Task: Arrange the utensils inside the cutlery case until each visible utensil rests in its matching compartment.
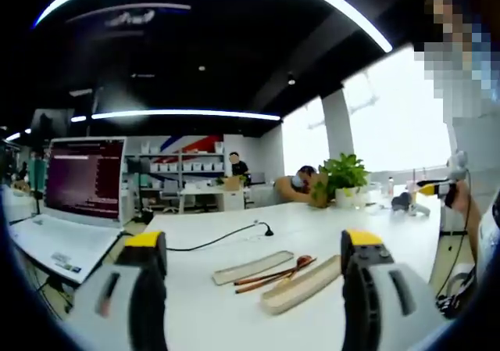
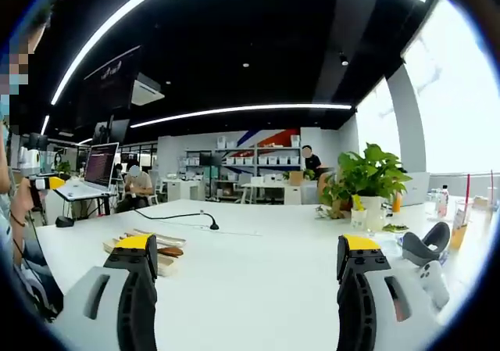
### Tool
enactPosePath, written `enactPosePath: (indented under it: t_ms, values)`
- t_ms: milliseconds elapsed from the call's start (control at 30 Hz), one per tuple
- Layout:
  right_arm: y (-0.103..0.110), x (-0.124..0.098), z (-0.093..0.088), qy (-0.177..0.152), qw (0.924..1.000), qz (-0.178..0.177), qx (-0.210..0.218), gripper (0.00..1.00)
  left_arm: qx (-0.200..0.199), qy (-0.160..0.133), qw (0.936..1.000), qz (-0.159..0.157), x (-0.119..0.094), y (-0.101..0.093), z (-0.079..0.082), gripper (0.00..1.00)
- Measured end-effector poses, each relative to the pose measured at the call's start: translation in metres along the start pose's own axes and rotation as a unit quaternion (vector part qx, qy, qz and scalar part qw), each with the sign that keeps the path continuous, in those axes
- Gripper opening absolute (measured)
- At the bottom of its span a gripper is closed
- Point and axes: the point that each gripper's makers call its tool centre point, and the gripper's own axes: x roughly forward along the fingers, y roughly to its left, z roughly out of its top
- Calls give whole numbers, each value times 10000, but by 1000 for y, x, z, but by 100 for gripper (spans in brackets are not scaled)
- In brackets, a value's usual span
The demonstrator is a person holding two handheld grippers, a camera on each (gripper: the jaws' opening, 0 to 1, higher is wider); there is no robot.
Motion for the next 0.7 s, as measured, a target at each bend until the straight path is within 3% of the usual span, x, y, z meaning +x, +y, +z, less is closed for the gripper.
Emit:
enactPosePath:
  t_ms: [467, 700]
  values:
    - [1, 0, -1, -19, 10000, 31, -31, 100, 28, 175, 9998, -100, 6, -4, -11, 98]
    - [1, 0, 2, -117, 9999, -8, -37, 100, -5, 64, 10000, -62, 6, 0, -8, 98]
